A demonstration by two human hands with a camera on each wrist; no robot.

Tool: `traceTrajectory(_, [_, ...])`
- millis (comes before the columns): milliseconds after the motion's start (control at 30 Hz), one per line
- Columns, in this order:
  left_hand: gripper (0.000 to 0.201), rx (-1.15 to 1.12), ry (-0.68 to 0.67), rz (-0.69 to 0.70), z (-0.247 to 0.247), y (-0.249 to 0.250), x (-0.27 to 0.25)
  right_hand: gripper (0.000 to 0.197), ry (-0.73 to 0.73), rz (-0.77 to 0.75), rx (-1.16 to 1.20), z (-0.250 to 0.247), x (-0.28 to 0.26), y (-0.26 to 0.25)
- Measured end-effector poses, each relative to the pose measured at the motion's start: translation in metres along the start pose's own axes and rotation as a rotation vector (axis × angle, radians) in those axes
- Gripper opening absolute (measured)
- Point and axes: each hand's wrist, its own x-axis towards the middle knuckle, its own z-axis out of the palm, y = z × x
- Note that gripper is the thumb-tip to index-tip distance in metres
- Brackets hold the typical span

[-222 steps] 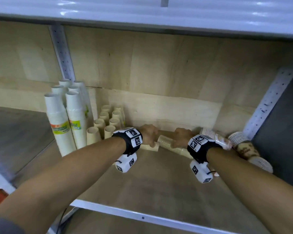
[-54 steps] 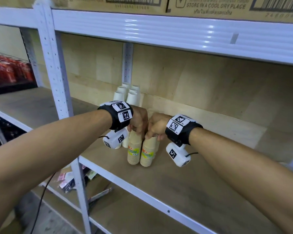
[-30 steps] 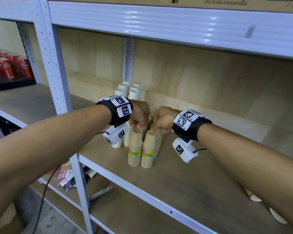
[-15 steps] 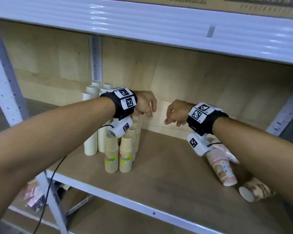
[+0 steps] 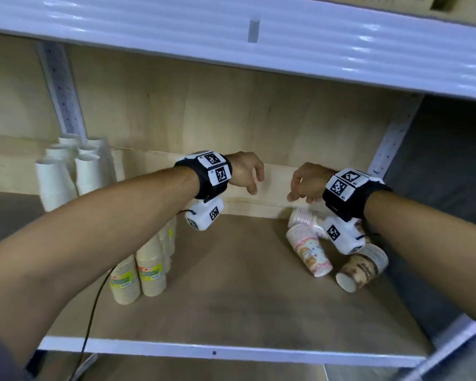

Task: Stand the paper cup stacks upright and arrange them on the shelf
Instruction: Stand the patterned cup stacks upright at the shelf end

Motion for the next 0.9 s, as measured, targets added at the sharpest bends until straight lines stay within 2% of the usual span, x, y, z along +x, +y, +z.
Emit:
traceTrajectory(200, [0.053,-0.027,-0.044,0.147,0.03,0.036,0.017,0.032,0.048,0.054,-0.12,0.011,-0.004,0.053])
traceTrajectory(333, [0.061,0.044,-0.088,0.243,0.057,0.059,0.028,0.038,-0.016,0.11,-0.139,0.025,-0.011,0.084])
traceTrajectory(500, [0.068,0.111,-0.144,0.337,0.097,0.082,0.045,0.054,-0.098,0.147,-0.136,0.051,-0.019,0.121])
traceTrajectory(600, [0.071,0.129,-0.168,0.364,0.12,0.091,0.054,0.053,-0.112,0.16,-0.144,0.065,-0.027,0.144])
traceTrajectory(800, [0.076,0.155,-0.212,0.42,0.157,0.102,0.067,0.07,-0.088,0.243,-0.066,0.098,-0.034,0.183])
traceTrajectory(900, [0.077,0.239,-0.202,0.456,0.17,0.106,0.073,0.087,-0.117,0.248,-0.084,0.109,-0.032,0.19])
